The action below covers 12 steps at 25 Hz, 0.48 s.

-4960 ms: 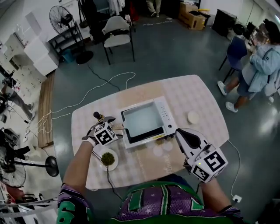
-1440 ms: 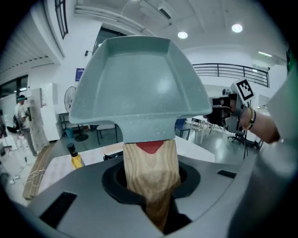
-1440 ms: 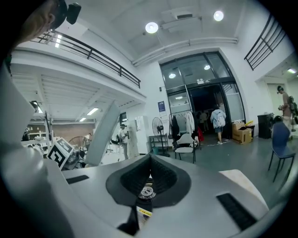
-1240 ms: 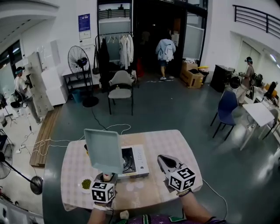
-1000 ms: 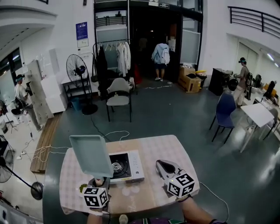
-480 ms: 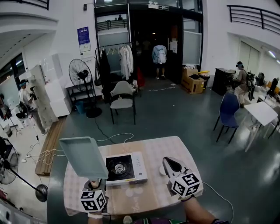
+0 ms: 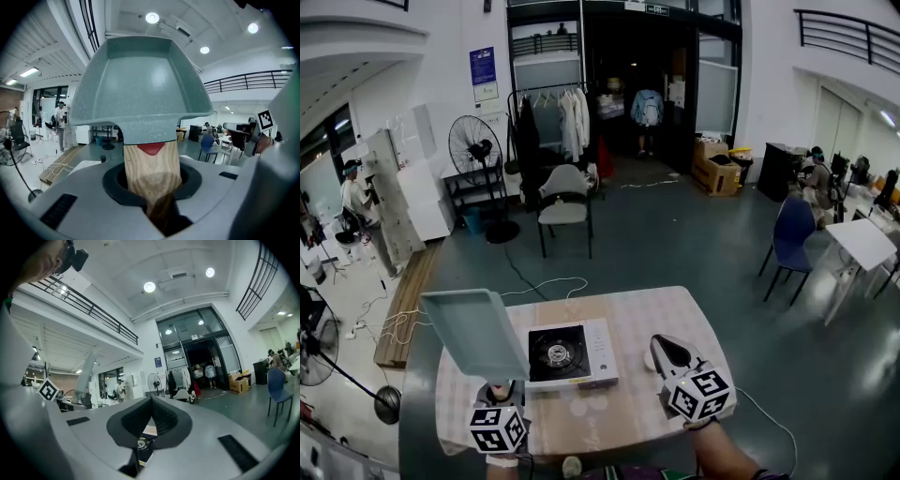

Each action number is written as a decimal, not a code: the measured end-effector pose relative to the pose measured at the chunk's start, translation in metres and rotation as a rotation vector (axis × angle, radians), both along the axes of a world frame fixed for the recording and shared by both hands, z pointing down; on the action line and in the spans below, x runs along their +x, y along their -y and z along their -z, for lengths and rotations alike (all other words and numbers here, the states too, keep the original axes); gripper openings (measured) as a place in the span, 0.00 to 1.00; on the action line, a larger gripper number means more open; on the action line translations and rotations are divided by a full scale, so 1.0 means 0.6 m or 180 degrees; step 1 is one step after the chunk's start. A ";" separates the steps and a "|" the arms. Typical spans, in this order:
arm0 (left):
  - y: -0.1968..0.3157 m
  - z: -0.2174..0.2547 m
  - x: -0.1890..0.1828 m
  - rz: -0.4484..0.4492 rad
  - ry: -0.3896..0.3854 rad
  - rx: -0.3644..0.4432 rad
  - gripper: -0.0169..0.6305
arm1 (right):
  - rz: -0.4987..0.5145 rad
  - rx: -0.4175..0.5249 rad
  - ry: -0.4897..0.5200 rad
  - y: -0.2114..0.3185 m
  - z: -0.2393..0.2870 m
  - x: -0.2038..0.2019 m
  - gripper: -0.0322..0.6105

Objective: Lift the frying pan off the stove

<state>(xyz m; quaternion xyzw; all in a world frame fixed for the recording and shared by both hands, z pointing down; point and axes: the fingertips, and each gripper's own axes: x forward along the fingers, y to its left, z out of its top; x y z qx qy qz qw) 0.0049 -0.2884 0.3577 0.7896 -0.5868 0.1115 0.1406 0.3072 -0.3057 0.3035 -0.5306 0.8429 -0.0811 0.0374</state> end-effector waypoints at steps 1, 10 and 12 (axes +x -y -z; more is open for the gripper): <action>0.002 -0.002 0.002 0.0001 0.0000 0.0006 0.21 | -0.0007 0.0002 -0.0008 0.002 -0.003 0.003 0.06; 0.014 -0.001 0.006 -0.0016 0.0020 0.0043 0.21 | -0.0063 -0.0020 -0.0016 0.011 -0.009 0.012 0.06; 0.011 -0.009 0.015 -0.0022 0.0026 0.0052 0.21 | -0.0065 -0.0017 -0.0016 0.006 -0.019 0.019 0.06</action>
